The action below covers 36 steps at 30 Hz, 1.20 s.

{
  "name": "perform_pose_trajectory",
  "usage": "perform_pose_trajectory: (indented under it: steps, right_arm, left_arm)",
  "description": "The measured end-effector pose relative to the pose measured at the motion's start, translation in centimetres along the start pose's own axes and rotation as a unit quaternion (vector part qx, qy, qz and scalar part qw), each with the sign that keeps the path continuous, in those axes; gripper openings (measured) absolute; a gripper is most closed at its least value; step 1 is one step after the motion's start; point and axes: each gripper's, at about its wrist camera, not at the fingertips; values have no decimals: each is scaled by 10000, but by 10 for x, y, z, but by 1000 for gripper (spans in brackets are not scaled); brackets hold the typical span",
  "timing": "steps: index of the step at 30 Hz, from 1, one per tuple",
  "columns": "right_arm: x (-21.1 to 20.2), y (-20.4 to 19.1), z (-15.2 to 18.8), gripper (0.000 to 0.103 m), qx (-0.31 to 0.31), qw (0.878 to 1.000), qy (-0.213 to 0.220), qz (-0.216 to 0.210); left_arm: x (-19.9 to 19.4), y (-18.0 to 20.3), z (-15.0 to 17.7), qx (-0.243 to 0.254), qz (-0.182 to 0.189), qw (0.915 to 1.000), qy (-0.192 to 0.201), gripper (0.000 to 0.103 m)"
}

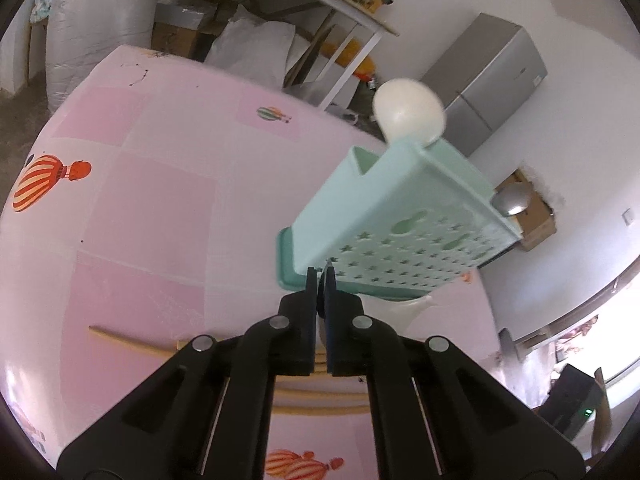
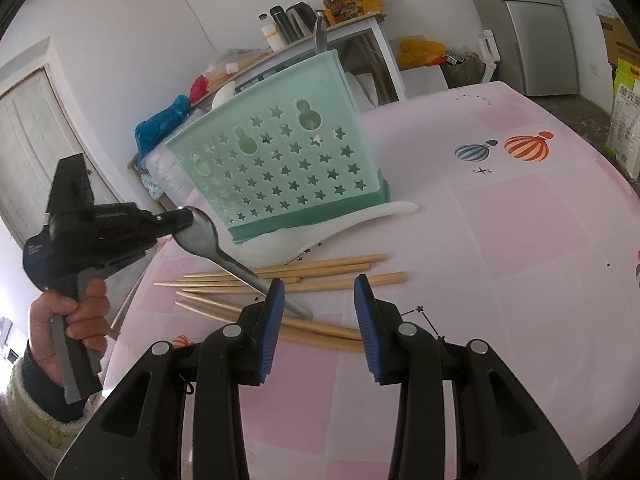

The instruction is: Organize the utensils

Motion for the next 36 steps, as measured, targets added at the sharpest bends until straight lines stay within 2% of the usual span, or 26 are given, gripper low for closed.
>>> perform_pose_trajectory:
  steps: [5, 12, 19, 22, 26, 30, 33, 36]
  right_arm:
    - [-4, -5, -1, 36, -48, 10000, 68, -8]
    - [-4, -15, -1, 36, -236, 9997, 52, 99]
    - [11, -51, -12, 36, -1226, 9917, -167, 349]
    - [27, -70, -16, 36, -1810, 9806, -388, 639]
    - [60, -93, -16, 36, -2652, 9520, -790, 1305]
    - [74, -106, -13, 36, -3222, 9260, -841, 1779]
    - [80, -111, -13, 36, -3437, 9134, -823, 2021]
    - [87, -117, -18, 36, -3549, 9065, -815, 2137]
  left_arm:
    - [-22, -2, 14, 66, 135, 9999, 35, 2]
    - [-37, -15, 36, 73, 1, 10000, -3, 2]
    - [-41, -40, 53, -54, -209, 9998, -55, 2]
    - [-42, -50, 59, -134, -272, 9995, -59, 2]
    - [-41, -56, 66, -87, -379, 9992, -83, 2]
    - [-41, -58, 69, -42, -380, 9992, -128, 2]
    - [-40, -59, 69, -9, -355, 9992, -174, 2]
    - [-39, -59, 69, 31, -326, 9992, -208, 2]
Point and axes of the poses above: each gripper's, at about its wrist camera, not at the fingertips, and x roughly the way its jaws point, y to its right, z to its underside, and after that the axes turned 12 degrees about -y, right-handed
